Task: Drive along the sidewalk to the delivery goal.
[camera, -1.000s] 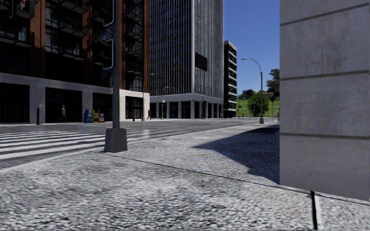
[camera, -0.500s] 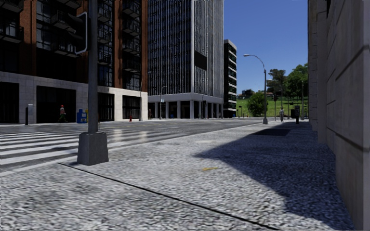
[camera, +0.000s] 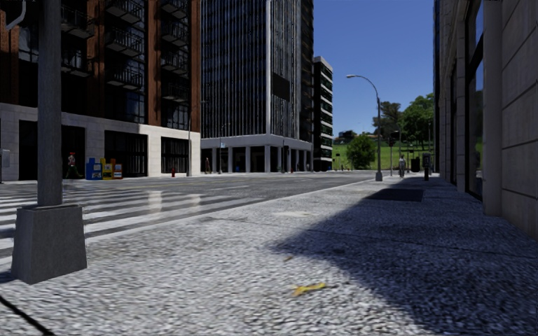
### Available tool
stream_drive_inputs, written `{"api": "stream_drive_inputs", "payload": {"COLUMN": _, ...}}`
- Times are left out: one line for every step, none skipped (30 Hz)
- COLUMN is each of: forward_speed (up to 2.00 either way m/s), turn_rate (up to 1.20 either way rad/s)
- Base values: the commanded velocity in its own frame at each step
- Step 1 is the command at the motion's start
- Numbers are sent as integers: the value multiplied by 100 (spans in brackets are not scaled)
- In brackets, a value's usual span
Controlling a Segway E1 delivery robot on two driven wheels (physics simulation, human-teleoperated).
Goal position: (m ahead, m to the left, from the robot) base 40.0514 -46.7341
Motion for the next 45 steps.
{"api": "stream_drive_inputs", "payload": {"forward_speed": 200, "turn_rate": -29}}
{"api": "stream_drive_inputs", "payload": {"forward_speed": 200, "turn_rate": -32}}
{"api": "stream_drive_inputs", "payload": {"forward_speed": 200, "turn_rate": -35}}
{"api": "stream_drive_inputs", "payload": {"forward_speed": 200, "turn_rate": -36}}
{"api": "stream_drive_inputs", "payload": {"forward_speed": 200, "turn_rate": -41}}
{"api": "stream_drive_inputs", "payload": {"forward_speed": 200, "turn_rate": -43}}
{"api": "stream_drive_inputs", "payload": {"forward_speed": 200, "turn_rate": -43}}
{"api": "stream_drive_inputs", "payload": {"forward_speed": 200, "turn_rate": -43}}
{"api": "stream_drive_inputs", "payload": {"forward_speed": 200, "turn_rate": -43}}
{"api": "stream_drive_inputs", "payload": {"forward_speed": 200, "turn_rate": -43}}
{"api": "stream_drive_inputs", "payload": {"forward_speed": 200, "turn_rate": -43}}
{"api": "stream_drive_inputs", "payload": {"forward_speed": 200, "turn_rate": -43}}
{"api": "stream_drive_inputs", "payload": {"forward_speed": 200, "turn_rate": -43}}
{"api": "stream_drive_inputs", "payload": {"forward_speed": 200, "turn_rate": -43}}
{"api": "stream_drive_inputs", "payload": {"forward_speed": 200, "turn_rate": -43}}
{"api": "stream_drive_inputs", "payload": {"forward_speed": 200, "turn_rate": -43}}
{"api": "stream_drive_inputs", "payload": {"forward_speed": 200, "turn_rate": -43}}
{"api": "stream_drive_inputs", "payload": {"forward_speed": 200, "turn_rate": -43}}
{"api": "stream_drive_inputs", "payload": {"forward_speed": 200, "turn_rate": -43}}
{"api": "stream_drive_inputs", "payload": {"forward_speed": 200, "turn_rate": -43}}
{"api": "stream_drive_inputs", "payload": {"forward_speed": 200, "turn_rate": -43}}
{"api": "stream_drive_inputs", "payload": {"forward_speed": 200, "turn_rate": -43}}
{"api": "stream_drive_inputs", "payload": {"forward_speed": 200, "turn_rate": -43}}
{"api": "stream_drive_inputs", "payload": {"forward_speed": 200, "turn_rate": -43}}
{"api": "stream_drive_inputs", "payload": {"forward_speed": 200, "turn_rate": -43}}
{"api": "stream_drive_inputs", "payload": {"forward_speed": 200, "turn_rate": -43}}
{"api": "stream_drive_inputs", "payload": {"forward_speed": 200, "turn_rate": -43}}
{"api": "stream_drive_inputs", "payload": {"forward_speed": 200, "turn_rate": -43}}
{"api": "stream_drive_inputs", "payload": {"forward_speed": 200, "turn_rate": -43}}
{"api": "stream_drive_inputs", "payload": {"forward_speed": 200, "turn_rate": -43}}
{"api": "stream_drive_inputs", "payload": {"forward_speed": 200, "turn_rate": -43}}
{"api": "stream_drive_inputs", "payload": {"forward_speed": 200, "turn_rate": -43}}
{"api": "stream_drive_inputs", "payload": {"forward_speed": 200, "turn_rate": -43}}
{"api": "stream_drive_inputs", "payload": {"forward_speed": 200, "turn_rate": -43}}
{"api": "stream_drive_inputs", "payload": {"forward_speed": 200, "turn_rate": -43}}
{"api": "stream_drive_inputs", "payload": {"forward_speed": 200, "turn_rate": -43}}
{"api": "stream_drive_inputs", "payload": {"forward_speed": 200, "turn_rate": -43}}
{"api": "stream_drive_inputs", "payload": {"forward_speed": 200, "turn_rate": -43}}
{"api": "stream_drive_inputs", "payload": {"forward_speed": 200, "turn_rate": -43}}
{"api": "stream_drive_inputs", "payload": {"forward_speed": 200, "turn_rate": -43}}
{"api": "stream_drive_inputs", "payload": {"forward_speed": 200, "turn_rate": -43}}
{"api": "stream_drive_inputs", "payload": {"forward_speed": 200, "turn_rate": -43}}
{"api": "stream_drive_inputs", "payload": {"forward_speed": 200, "turn_rate": -43}}
{"api": "stream_drive_inputs", "payload": {"forward_speed": 200, "turn_rate": -43}}
{"api": "stream_drive_inputs", "payload": {"forward_speed": 200, "turn_rate": -43}}
